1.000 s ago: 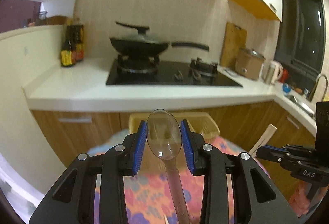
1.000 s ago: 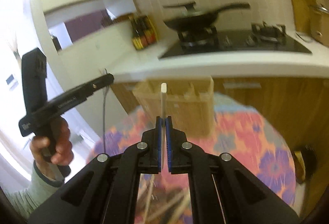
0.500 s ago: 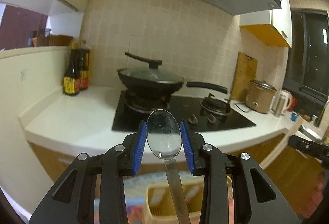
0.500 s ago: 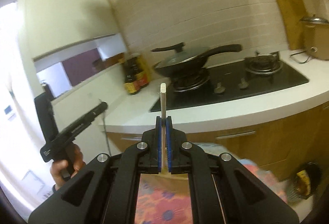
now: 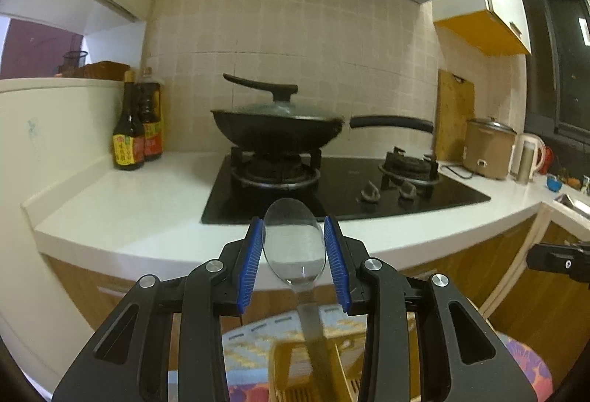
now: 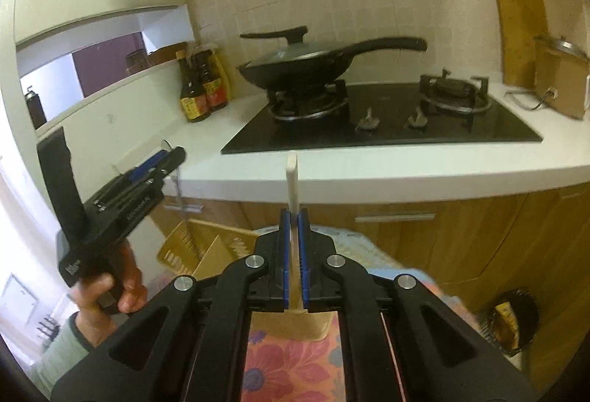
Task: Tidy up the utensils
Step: 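Lift and carry the chopsticks in the right tool while the left tool carries the spoon to the basket, then open the right tool over the beige basket while the left tool releases its spoon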
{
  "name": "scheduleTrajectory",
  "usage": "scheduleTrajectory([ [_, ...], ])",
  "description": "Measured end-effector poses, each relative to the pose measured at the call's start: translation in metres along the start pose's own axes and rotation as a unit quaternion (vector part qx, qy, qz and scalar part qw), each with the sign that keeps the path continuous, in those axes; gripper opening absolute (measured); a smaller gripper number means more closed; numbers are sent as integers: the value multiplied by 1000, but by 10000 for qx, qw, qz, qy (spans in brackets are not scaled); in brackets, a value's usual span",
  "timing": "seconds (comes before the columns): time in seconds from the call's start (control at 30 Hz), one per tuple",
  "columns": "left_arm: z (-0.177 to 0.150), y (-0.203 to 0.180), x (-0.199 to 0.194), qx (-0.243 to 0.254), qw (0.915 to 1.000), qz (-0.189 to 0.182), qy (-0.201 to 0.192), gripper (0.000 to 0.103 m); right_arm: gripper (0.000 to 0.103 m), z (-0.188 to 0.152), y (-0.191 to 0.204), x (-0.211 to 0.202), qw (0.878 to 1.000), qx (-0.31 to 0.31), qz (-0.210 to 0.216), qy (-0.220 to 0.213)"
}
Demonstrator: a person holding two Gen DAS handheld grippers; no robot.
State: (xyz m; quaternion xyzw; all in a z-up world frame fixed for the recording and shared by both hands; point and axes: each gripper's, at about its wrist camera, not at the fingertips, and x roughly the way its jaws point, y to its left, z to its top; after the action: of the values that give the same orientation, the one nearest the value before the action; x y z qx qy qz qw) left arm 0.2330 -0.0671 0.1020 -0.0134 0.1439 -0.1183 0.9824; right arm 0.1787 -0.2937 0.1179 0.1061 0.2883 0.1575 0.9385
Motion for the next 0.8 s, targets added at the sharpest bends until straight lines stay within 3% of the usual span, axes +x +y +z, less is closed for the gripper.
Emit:
scheduleTrajectory([
  [0.07,-3,0,-4,7,9999,-115,89,43,5,-2,-1,-3,9999,82,119,56],
  [0.17,-7,0,-15,46,9996,-203,189,50,20,-5,1,-9,9998,85,173,112],
  [0.23,-9,2,-26,-5,9992,-313,236,59,44,-11,1,-17,9995,124,242,151],
  [0.27,-11,3,-35,-52,9988,-402,268,65,50,-15,1,-22,9994,172,259,145],
  [0.4,-23,5,-66,-90,9965,-668,495,68,50,-38,-1,-46,9993,267,125,216],
  [0.57,-50,3,-106,-82,9936,-770,827,68,50,-82,2,-55,9957,488,67,780],
  [0.67,-68,2,-126,-25,9919,-780,1003,68,42,-111,11,-58,9935,447,-95,1043],
  [0.8,-100,2,-144,45,9858,-664,1539,68,32,-152,22,-50,9865,582,17,1532],
])
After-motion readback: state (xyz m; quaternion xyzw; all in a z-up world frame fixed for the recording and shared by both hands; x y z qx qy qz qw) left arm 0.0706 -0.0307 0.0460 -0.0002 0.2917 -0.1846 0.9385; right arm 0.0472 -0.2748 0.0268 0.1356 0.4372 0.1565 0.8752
